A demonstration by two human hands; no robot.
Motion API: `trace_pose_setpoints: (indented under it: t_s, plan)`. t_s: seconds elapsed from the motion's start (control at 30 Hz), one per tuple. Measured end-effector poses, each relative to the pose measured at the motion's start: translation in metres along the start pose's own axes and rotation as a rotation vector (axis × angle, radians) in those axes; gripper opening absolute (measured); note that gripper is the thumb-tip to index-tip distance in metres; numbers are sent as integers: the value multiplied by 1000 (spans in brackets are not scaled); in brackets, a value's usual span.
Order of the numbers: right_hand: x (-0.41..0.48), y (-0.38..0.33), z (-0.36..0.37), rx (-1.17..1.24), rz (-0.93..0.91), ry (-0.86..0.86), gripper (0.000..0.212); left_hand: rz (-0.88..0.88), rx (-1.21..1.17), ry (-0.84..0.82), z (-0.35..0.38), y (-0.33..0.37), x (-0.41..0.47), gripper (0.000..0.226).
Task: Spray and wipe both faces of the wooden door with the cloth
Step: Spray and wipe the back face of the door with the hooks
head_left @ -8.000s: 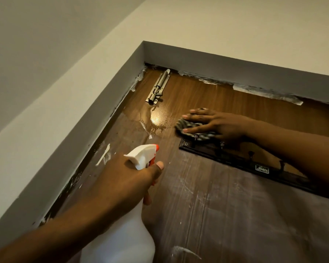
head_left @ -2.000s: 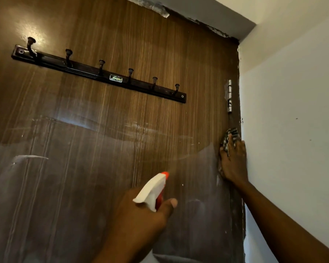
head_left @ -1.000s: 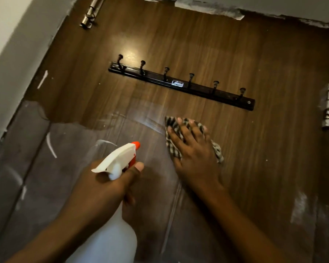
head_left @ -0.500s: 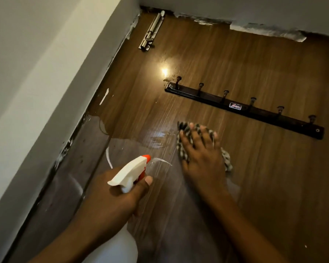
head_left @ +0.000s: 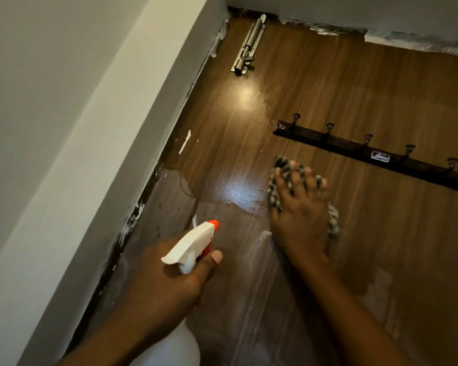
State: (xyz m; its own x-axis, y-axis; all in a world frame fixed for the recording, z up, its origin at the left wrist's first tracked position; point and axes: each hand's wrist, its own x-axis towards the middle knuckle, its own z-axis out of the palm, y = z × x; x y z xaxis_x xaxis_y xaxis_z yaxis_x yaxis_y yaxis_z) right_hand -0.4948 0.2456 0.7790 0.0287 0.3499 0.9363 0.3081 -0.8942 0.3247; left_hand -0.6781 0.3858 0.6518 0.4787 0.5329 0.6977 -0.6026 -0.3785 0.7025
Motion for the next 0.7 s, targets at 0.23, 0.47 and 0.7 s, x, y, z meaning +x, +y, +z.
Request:
trace_pose_setpoints:
  t_s: [0.23,0.47,0.7]
  plan:
    - [-57,35,-4,0,-216,-72,56,-77,43,0,-13,-11,3,23]
    - [11,-51,2,40,15,-10,60,-24,106,35,-37,-10,8,50]
    - [-40,-46,16,50,-345,-71,56,-63,97,64,-46,-27,19,63]
